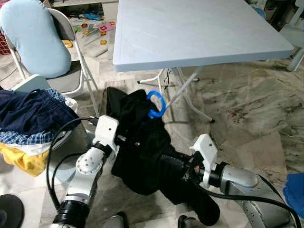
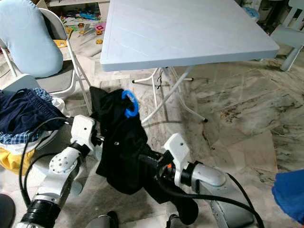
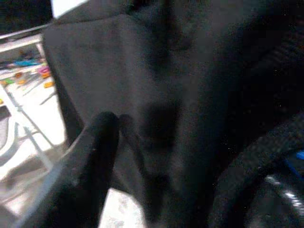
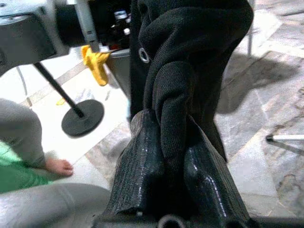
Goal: Hang hanger
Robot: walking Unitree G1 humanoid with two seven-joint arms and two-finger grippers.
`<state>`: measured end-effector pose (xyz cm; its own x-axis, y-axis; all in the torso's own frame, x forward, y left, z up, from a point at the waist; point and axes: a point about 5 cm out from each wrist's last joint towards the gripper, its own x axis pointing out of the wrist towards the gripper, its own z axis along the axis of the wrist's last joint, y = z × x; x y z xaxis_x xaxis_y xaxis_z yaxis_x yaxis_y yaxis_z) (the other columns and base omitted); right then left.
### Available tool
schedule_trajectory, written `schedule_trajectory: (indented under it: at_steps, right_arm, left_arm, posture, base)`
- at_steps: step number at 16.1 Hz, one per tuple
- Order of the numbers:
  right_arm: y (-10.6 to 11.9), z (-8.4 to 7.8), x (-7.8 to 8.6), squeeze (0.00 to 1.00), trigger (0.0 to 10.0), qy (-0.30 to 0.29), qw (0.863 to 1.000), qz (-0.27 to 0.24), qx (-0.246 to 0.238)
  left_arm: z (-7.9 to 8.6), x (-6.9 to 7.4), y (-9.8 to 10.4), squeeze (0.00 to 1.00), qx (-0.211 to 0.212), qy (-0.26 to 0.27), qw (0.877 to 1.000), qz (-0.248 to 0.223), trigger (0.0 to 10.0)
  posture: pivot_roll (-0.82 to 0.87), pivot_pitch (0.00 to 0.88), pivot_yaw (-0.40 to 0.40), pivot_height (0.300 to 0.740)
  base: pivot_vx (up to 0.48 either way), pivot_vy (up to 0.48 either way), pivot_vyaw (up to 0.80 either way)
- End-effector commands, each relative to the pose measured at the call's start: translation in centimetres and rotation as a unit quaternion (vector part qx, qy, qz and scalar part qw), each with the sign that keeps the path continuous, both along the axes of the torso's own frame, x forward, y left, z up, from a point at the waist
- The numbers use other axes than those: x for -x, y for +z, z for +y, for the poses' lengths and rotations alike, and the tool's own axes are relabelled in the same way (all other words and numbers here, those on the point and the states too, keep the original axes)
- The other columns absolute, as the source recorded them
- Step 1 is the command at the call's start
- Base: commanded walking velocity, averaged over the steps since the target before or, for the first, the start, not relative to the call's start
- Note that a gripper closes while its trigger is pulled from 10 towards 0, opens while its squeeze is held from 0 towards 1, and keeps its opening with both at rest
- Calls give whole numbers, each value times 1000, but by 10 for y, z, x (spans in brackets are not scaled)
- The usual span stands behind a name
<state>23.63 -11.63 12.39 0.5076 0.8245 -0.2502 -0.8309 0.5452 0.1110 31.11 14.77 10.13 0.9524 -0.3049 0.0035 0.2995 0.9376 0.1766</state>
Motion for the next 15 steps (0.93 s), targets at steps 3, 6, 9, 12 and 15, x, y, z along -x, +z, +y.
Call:
schedule_trajectory:
  at_steps: [3,6,9,12,15]
  right_arm:
    - [10,12,11,0,10000,53,998,-10,-27]
    - [8,11,13,0,10000,62,998,-5,-22]
    - [0,9,15,0,10000,62,998,0,4]
    - [-4,6,10,0,10000,47,998,-10,27]
    - [-11,-11,3,0,10000,40,994,-34,95]
  left_arm:
    - [17,-5,2,0,-5,47,999,-3,0]
    - [32,-11,4,0,-27,97,995,-11,0]
    - [45,-13,9,0,-40,137,989,-26,0]
    - [48,-13,10,0,-40,152,987,-30,0]
    - [50,-15,12,0,-40,154,987,-33,0]
  posture:
    - [-88,171,31,740]
    - [-89,176,32,740]
    - [-88,178,32,740]
    - [-87,179,32,740]
    - [-85,178,32,740]
  base:
    - [0,0,0]
    - [0,0,0]
    - [0,0,0]
    - [0,0,0]
    - [0,0,0]
